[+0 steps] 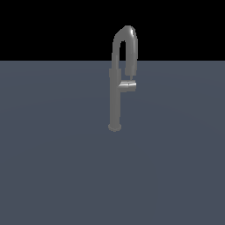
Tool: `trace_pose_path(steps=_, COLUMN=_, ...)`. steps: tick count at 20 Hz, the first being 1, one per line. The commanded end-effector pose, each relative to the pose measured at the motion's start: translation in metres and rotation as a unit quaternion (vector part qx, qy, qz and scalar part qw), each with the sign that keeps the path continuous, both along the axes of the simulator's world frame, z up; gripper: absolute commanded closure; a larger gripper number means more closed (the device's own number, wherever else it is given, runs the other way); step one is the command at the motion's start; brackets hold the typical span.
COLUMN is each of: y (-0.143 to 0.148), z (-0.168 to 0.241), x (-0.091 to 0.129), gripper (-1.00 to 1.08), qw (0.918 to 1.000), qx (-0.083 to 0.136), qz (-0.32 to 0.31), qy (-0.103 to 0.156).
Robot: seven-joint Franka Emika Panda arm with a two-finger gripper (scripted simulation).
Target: Turn on the faucet by rotating a designated handle.
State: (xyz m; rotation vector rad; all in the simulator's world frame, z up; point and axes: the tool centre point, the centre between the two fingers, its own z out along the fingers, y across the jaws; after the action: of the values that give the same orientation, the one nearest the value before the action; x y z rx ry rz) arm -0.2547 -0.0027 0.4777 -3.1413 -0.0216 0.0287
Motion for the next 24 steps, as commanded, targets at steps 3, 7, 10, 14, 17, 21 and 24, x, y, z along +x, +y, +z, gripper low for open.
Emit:
trace_pose_path(steps=3, y=0.0, z=0.0, x=0.0, gripper=1.08, qw=1.0, qx=0.001, qz=-0.001, qy=0.001)
trace_pose_path(steps=7, y=0.001, z=0.0, x=0.004, gripper=1.08, qw=1.0, qx=0.005, qz=-0.005, qy=0.006)
trace_pose_path(steps=10, y=0.002, z=0.001, x=0.01, gripper=1.08, qw=0.9998, qx=0.011, qz=-0.012, qy=0.014)
trace_pose_path(steps=14, y=0.003, z=0.001, x=0.021, gripper=1.08, qw=0.999, qx=0.024, qz=-0.025, qy=0.029)
trace_pose_path(steps=17, y=0.004, z=0.001, x=0.032, gripper=1.08, qw=0.9976, qx=0.036, qz=-0.039, qy=0.045)
trace_pose_path(steps=21, y=0.006, z=0.001, x=0.05, gripper=1.08, qw=0.9939, qx=0.058, qz=-0.061, qy=0.071)
trace_pose_path(steps=24, y=0.006, z=0.0, x=0.066, gripper=1.08, qw=0.9896, qx=0.075, qz=-0.08, qy=0.093)
